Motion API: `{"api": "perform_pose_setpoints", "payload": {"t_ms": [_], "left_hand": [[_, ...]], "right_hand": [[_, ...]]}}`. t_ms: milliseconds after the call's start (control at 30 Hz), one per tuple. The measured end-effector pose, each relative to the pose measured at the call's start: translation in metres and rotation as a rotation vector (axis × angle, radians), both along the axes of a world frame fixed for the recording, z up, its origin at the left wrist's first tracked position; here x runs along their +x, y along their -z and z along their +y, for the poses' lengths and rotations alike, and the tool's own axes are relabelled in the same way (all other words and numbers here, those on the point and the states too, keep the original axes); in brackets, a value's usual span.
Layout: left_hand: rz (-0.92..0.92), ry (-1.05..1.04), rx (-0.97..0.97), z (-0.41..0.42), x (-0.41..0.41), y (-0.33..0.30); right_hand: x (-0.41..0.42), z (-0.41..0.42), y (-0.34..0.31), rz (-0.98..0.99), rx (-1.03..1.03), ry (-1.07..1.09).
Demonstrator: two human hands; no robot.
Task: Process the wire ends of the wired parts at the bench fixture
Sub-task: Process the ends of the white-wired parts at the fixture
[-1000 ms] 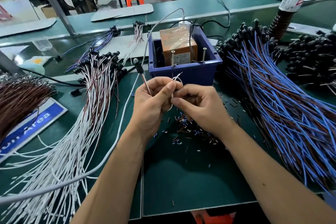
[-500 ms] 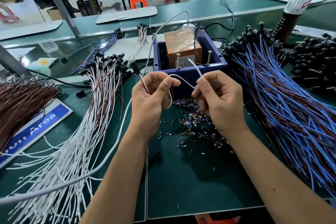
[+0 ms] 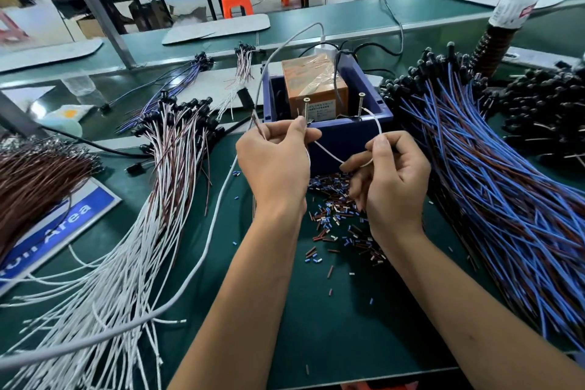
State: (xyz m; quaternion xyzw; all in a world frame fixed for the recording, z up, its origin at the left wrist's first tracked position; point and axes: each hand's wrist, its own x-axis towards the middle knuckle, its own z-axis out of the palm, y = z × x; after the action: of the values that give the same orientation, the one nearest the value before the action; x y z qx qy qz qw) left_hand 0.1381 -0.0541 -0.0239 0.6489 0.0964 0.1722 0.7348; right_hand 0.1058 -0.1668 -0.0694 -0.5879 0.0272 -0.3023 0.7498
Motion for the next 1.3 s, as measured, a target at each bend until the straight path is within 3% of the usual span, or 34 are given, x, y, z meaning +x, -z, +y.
{"api": "perform_pose_setpoints", "payload": {"t_ms": [200,733,900,1167,1300], "left_hand": [[-0.002,-0.015,0.106,-0.006,-0.002,-0.002],[-0.029,-0.008,0.123,-0.001,-0.009,-0.001],[-0.148,-0.049,0.115,-0.010,-0.022,-0.008],[-0.321,0.148,0.298,-0.086,-0.025,-0.057],[-0.332,0.322,0.460,-0.153,-0.017,-0.085]], "right_hand": [[0.001,-0.001,0.002,0.028,0.016,-0.003],[-0.001,0.000,-0.001,0.051,-0.027,-0.045],[-0.005,0.002,-0.006,-0.006,0.030,-0.004],[-0.021,-0.054,-0.046,-0.051,0.207,0.172],[-0.039,-0.120,-0.060,-0.035,0.237,0.390]]}}
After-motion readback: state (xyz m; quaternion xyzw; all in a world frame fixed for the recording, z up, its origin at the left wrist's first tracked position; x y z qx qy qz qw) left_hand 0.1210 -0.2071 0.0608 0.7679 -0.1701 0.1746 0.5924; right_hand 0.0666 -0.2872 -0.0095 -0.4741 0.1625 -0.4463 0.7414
